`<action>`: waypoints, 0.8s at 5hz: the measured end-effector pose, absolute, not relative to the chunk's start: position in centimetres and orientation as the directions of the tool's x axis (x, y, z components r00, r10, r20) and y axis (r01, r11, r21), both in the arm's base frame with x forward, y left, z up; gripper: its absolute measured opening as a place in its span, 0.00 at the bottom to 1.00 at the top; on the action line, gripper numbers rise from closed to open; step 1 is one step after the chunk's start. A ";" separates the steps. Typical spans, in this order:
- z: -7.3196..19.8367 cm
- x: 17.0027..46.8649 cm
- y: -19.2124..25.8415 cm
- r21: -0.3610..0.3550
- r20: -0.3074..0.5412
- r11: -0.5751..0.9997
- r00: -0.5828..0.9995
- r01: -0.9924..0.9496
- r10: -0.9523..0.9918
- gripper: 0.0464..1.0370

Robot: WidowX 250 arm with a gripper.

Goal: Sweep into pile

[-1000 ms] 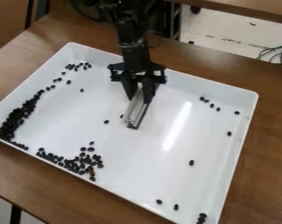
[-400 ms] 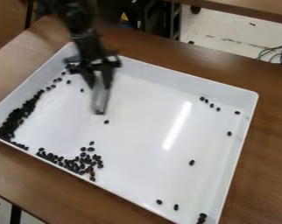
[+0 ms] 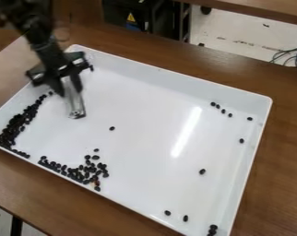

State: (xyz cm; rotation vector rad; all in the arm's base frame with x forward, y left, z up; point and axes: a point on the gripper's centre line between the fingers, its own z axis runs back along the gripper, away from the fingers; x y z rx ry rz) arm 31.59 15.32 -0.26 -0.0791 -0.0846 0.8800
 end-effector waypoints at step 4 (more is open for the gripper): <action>0.0 23.6 10.5 -0.183 -0.029 0.489 0.501 -0.853 0.865 0.31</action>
